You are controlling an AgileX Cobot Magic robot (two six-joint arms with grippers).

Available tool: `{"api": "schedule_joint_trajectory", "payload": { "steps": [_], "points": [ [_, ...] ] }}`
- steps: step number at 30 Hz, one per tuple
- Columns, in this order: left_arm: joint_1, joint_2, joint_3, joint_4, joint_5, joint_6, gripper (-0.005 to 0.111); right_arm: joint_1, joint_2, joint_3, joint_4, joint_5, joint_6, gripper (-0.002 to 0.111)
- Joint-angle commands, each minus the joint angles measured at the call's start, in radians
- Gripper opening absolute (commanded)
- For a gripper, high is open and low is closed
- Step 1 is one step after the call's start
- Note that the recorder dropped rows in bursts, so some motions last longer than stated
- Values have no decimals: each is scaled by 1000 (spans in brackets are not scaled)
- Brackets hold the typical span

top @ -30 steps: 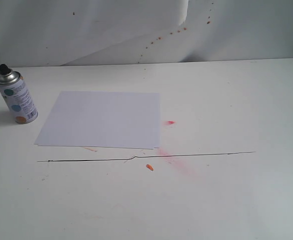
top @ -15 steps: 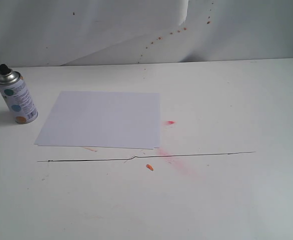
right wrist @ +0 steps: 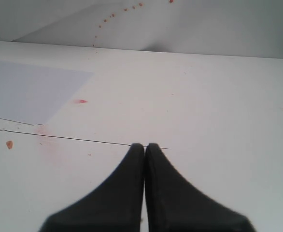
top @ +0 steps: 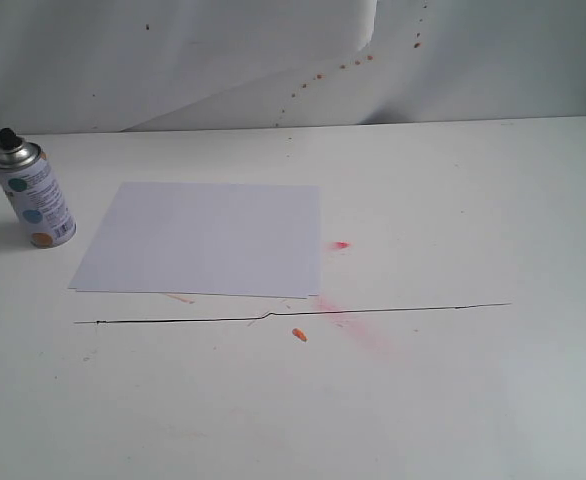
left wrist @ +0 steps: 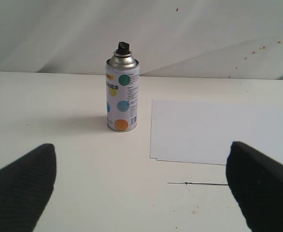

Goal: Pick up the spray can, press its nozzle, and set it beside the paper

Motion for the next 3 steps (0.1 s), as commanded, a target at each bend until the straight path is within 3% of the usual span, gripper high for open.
{"api": "schedule_joint_trajectory", "payload": {
  "steps": [1, 3],
  "points": [
    [-5, -4, 5, -1, -7, -1, 89, -6, -6, 3, -5, 0, 2, 0],
    [-5, -4, 5, -1, -7, -1, 89, -6, -6, 3, -5, 0, 2, 0]
  ]
}}
